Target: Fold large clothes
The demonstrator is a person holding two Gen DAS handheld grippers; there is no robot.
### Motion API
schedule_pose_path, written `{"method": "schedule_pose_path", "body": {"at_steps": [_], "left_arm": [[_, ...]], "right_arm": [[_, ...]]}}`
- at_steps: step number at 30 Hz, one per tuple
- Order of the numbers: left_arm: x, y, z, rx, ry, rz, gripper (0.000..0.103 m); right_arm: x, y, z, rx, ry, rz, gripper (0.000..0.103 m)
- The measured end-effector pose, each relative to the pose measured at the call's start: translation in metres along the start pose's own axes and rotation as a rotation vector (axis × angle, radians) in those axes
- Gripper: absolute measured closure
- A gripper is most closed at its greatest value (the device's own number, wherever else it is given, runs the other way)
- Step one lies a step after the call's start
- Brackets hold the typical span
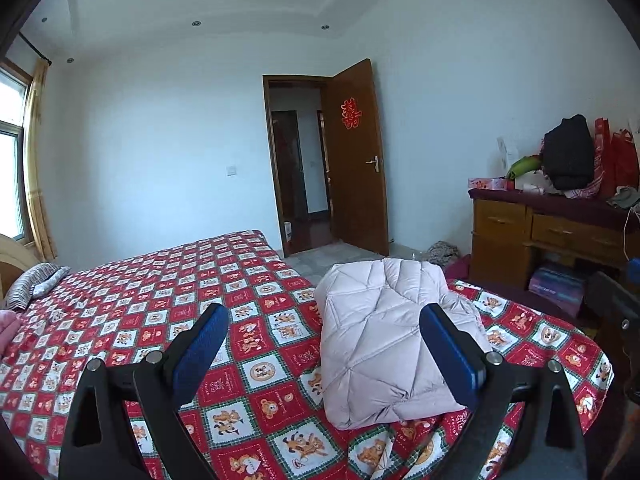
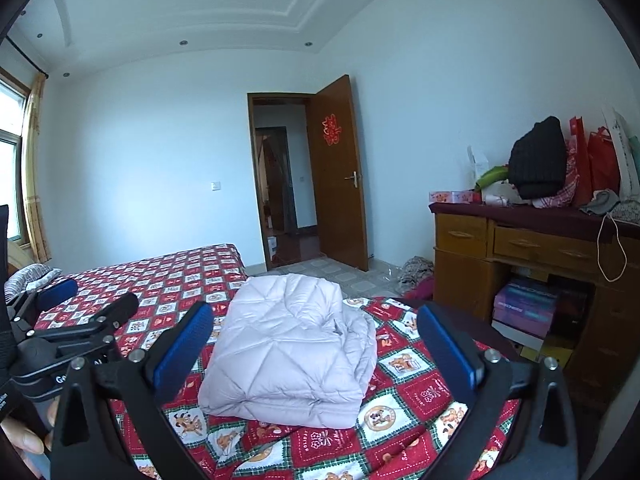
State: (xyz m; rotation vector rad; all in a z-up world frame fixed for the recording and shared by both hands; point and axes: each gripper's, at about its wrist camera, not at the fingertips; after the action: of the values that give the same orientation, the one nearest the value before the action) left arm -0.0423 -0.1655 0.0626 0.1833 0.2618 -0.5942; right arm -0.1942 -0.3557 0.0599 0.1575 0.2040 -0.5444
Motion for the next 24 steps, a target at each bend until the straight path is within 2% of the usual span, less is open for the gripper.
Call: {"method": "schedule_pose_path", "body": {"at_steps": [4,24], "left_arm": [[-0.001,-0.0004,-0.0008,-0.013,0.015,-0.018,0.006],[-0.0003,0.0018,-0.0051,-0.033,0.043,-0.005,0.006]], "right_arm": [[-0.0013,-0.0006,0.0008,-0.007,-0.014,-0.008,0.0],[0.0003,0.0025,-0.0003,-0.002,0.013,0.016,0.0]]}}
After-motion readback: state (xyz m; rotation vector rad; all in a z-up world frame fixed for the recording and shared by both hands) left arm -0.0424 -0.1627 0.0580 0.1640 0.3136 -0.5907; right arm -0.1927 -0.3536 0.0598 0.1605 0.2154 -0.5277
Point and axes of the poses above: each gripper's, at about its wrist camera, not at the fingertips, and x roughly the way its jaws point, y to its left, z to its top, and after that the axes turned 2 degrees about y, right-handed
